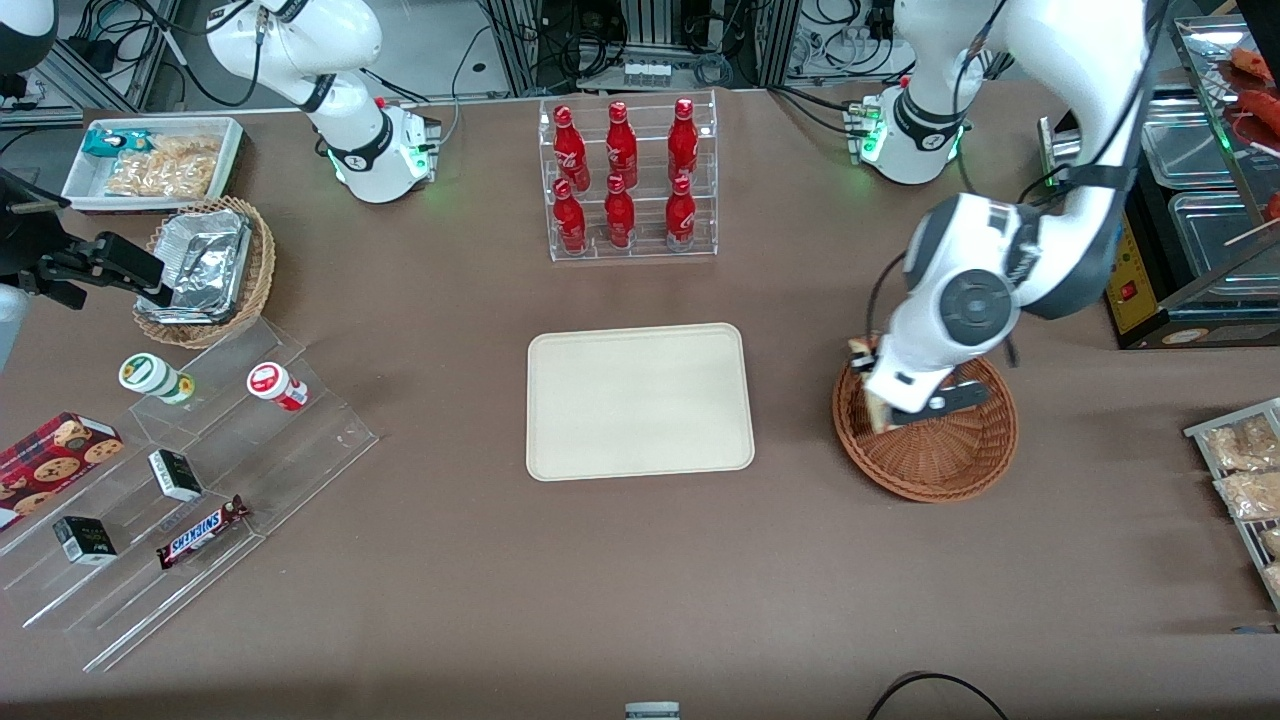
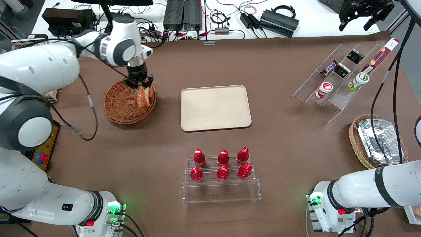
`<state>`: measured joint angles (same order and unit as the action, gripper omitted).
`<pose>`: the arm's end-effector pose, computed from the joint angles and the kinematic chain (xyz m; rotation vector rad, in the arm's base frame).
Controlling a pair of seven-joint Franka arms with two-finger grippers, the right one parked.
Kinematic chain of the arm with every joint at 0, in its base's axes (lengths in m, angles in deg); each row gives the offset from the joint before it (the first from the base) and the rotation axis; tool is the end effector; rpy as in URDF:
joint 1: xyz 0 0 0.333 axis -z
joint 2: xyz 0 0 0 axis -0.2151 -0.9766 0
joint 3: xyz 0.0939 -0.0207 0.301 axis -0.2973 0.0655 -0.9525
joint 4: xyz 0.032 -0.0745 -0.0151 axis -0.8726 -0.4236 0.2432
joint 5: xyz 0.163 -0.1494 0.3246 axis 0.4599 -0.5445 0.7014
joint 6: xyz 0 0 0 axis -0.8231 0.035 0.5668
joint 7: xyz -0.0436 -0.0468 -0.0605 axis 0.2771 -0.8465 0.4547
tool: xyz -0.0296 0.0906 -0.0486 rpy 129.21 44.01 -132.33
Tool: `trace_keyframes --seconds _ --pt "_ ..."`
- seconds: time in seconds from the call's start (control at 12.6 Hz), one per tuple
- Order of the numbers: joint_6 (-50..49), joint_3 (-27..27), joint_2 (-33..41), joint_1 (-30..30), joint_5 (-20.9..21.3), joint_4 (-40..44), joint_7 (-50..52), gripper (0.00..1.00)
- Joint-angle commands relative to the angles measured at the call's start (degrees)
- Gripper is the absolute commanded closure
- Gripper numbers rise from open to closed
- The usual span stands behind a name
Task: Place sandwich from basket to tray
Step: 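Lift the sandwich and carry it over the beige tray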
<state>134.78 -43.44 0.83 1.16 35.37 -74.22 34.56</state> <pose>0.5500 -0.2267 0.3427 -3.0000 -0.2901 0.3228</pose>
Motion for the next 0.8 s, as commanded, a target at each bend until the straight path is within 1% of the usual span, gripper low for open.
trace_keyframes --seconds 0.0,0.16,0.4,0.72 --pt "-1.0 -0.4 -6.7 4.8 0.4 7.7 2.1 0.98" --pt "0.5 -0.4 -9.3 8.7 0.0 10.9 6.5 0.99" --pt "3.4 -0.4 -15.7 14.7 -0.2 16.7 13.8 0.99" --pt "4.7 0.1 -21.9 20.6 -0.1 24.7 22.2 0.99"
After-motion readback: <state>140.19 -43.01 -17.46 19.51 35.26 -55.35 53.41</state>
